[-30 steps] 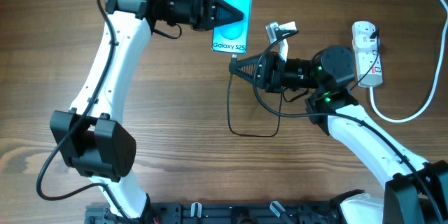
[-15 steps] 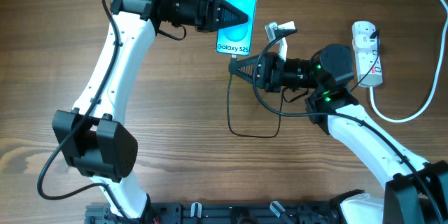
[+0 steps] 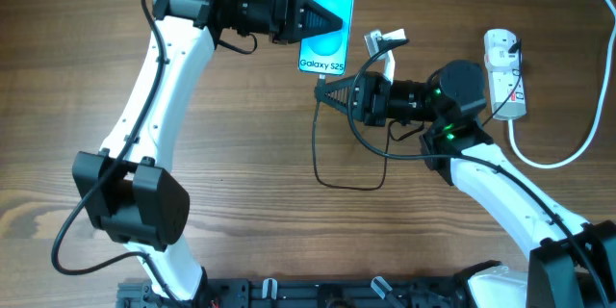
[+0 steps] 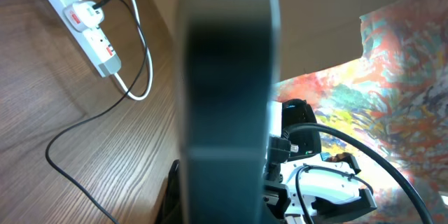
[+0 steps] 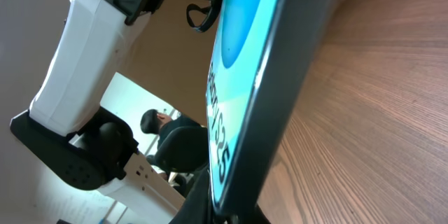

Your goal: Plug charger to phone and switch on socket

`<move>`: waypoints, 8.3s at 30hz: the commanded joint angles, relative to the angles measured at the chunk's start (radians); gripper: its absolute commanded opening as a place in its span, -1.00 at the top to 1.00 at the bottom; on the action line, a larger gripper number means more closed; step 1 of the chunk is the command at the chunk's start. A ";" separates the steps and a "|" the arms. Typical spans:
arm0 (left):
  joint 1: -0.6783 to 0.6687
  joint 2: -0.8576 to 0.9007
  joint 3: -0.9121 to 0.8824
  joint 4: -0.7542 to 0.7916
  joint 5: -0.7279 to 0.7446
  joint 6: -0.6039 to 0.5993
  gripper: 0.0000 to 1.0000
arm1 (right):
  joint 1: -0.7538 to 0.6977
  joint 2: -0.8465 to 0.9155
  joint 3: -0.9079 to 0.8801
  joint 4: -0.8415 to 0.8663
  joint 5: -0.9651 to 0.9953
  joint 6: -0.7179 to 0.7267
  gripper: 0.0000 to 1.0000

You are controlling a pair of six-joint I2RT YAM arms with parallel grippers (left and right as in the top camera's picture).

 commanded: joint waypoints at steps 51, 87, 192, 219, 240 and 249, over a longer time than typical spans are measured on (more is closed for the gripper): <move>0.006 -0.037 0.013 -0.017 0.023 0.007 0.92 | -0.006 0.011 0.019 0.014 -0.013 0.000 0.91; 0.002 -0.037 0.013 -0.017 0.050 0.033 0.92 | -0.022 0.011 0.019 0.025 -0.023 0.001 0.91; -0.178 -0.037 0.013 -0.246 -0.056 0.242 0.92 | -0.146 0.011 0.048 0.047 0.053 0.053 0.43; 0.042 -0.037 0.013 -0.152 -0.051 0.102 0.92 | 0.008 0.043 0.048 -0.129 0.004 -0.146 -0.07; 0.017 -0.035 0.013 -0.152 -0.082 0.096 0.92 | 0.010 0.045 0.048 -0.069 0.018 -0.127 0.36; 0.017 -0.035 0.013 -0.152 -0.082 0.095 0.92 | 0.019 0.045 0.048 -0.069 0.018 -0.127 0.74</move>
